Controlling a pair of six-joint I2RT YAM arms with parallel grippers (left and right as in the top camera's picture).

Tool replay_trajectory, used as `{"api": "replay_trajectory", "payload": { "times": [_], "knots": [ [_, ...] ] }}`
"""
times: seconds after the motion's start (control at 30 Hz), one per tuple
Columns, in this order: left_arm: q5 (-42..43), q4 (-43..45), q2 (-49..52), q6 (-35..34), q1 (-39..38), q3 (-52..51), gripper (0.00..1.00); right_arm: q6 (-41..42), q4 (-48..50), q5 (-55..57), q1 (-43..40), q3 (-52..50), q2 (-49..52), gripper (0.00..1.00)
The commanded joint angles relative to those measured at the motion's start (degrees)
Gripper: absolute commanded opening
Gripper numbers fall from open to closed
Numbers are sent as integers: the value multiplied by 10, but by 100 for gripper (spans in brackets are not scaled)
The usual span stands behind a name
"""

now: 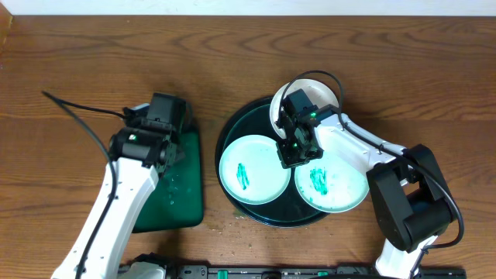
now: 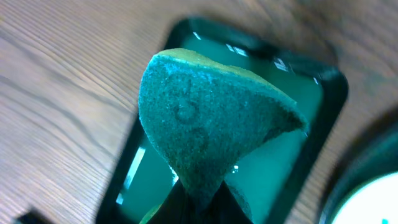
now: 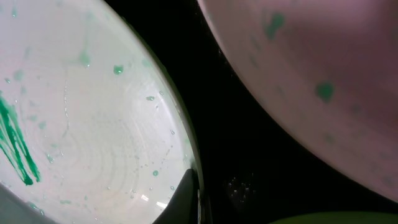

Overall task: Clean dirty plates on tray and stack at the side
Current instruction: 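Carry the sponge with the left gripper toward the pale green plate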

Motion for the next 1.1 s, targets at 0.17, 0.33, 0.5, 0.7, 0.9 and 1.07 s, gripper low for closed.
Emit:
{"api": "replay_trajectory", "payload": {
  "times": [0.17, 0.33, 0.5, 0.7, 0.9, 1.07],
  "knots": [
    [124, 6, 40, 1, -1, -9, 7, 0, -5, -1, 8, -5, 13, 1],
    [189, 1, 55, 10, 7, -9, 7, 0, -5, -1, 8, -5, 13, 1],
    [242, -31, 62, 6, 34, -9, 7, 0, -5, -1, 8, -5, 13, 1],
    [242, -45, 62, 33, 74, -9, 7, 0, -5, -1, 8, -5, 13, 1],
    [244, -15, 62, 81, 43, -9, 7, 0, -3, -1, 8, -5, 13, 1],
    [249, 24, 66, 72, -39, -9, 7, 0, -3, -1, 8, -5, 13, 1]
  ]
}}
